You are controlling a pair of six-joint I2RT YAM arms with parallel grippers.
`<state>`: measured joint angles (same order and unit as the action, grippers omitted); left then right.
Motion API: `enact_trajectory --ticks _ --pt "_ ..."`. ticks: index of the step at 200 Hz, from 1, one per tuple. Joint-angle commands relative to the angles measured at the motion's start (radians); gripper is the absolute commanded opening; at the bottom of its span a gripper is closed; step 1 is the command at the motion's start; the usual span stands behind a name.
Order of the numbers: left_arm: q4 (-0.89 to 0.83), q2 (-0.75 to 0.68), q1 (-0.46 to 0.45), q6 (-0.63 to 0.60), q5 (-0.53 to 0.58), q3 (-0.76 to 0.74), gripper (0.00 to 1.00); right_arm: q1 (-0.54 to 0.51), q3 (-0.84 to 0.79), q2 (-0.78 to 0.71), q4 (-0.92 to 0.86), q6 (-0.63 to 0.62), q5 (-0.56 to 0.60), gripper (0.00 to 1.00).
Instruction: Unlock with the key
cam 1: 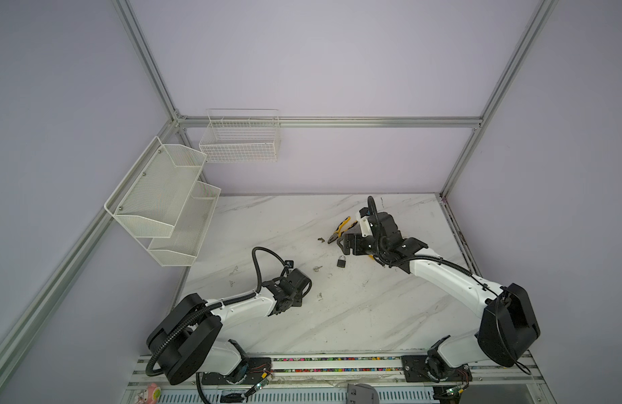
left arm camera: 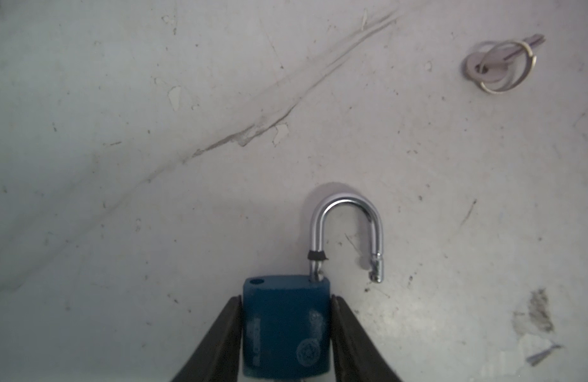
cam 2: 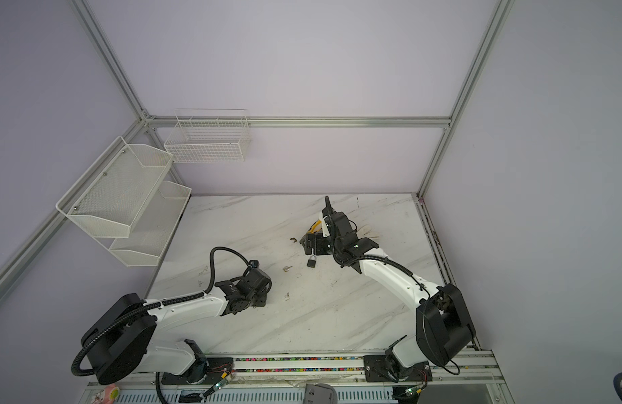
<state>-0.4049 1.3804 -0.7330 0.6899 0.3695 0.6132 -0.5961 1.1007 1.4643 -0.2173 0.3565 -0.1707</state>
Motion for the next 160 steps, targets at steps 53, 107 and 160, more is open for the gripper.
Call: enact_trajectory --ticks 53,107,160 --pt "-0.068 -0.237 0.046 -0.032 -0.005 0.104 0.61 -0.126 0.056 0.132 0.048 -0.073 0.106 0.86" --pt "-0.030 -0.389 0.081 -0.017 -0.039 0.096 0.73 -0.216 0.129 0.309 0.105 -0.151 0.093 0.75" --pt "-0.015 -0.434 0.100 0.018 -0.046 0.083 0.86 -0.223 0.185 0.450 0.125 -0.197 0.102 0.70"
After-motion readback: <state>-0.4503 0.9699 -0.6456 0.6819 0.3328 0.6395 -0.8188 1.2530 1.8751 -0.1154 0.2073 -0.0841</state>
